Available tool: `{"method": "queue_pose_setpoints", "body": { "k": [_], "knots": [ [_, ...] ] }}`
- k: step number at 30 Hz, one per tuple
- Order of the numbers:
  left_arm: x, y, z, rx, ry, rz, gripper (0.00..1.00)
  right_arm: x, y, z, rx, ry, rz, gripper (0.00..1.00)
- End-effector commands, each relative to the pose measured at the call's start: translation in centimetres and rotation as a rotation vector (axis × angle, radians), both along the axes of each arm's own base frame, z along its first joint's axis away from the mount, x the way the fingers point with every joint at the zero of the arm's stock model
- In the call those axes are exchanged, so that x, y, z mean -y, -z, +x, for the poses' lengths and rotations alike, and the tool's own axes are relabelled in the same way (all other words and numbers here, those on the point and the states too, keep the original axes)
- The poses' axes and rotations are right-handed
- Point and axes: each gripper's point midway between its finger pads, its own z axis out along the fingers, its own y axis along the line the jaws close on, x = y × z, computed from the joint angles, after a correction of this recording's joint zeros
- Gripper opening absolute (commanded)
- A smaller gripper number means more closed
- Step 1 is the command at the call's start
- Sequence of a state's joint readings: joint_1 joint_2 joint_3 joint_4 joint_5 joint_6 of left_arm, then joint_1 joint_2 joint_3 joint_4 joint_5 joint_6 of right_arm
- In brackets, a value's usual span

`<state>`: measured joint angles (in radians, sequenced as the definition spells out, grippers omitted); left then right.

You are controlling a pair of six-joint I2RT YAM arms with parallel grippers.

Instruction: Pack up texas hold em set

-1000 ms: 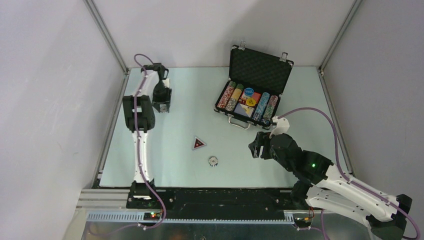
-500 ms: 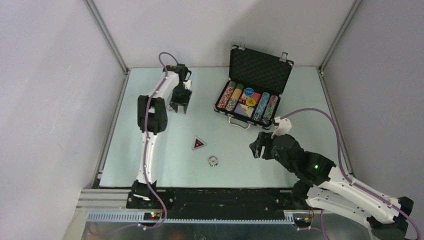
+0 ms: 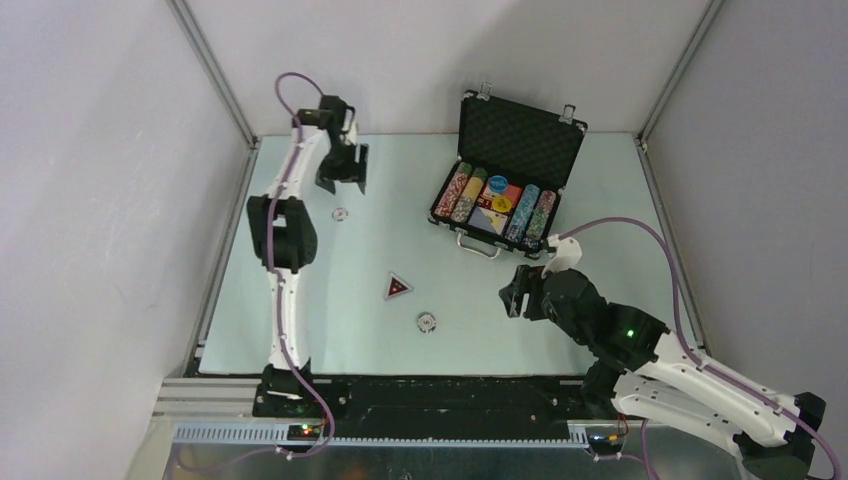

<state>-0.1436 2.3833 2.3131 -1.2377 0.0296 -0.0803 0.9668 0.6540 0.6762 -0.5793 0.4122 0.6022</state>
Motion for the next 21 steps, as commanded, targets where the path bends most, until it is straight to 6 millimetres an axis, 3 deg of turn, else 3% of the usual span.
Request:
{"method": "queue_pose_setpoints", "body": {
  "k": [1,7,14,21],
  "knots": [
    [-2.6,-5.8,3.2,0.192,-0.135,-0.085,0.80,-0.2,0.1,0.3,-0.002,0.009,0.004,0.70],
    [-4.9,-0.7,3.0,0.074,-0.211,-0.113,0.86,-0.2,0.3,0.2,-0.007,0.007,-0.005,0.70],
    [-5.5,2.1,2.3,0.012,-0.215,-0.078,0.89,0.0,0.3,0.3,-0.007,0.011,-0.005,0.70],
    [-4.8,4.4,1.4,-0.056,-0.205,-0.107,0.84,0.1,0.2,0.1,-0.005,0.010,-0.002,0.70]
  ]
}}
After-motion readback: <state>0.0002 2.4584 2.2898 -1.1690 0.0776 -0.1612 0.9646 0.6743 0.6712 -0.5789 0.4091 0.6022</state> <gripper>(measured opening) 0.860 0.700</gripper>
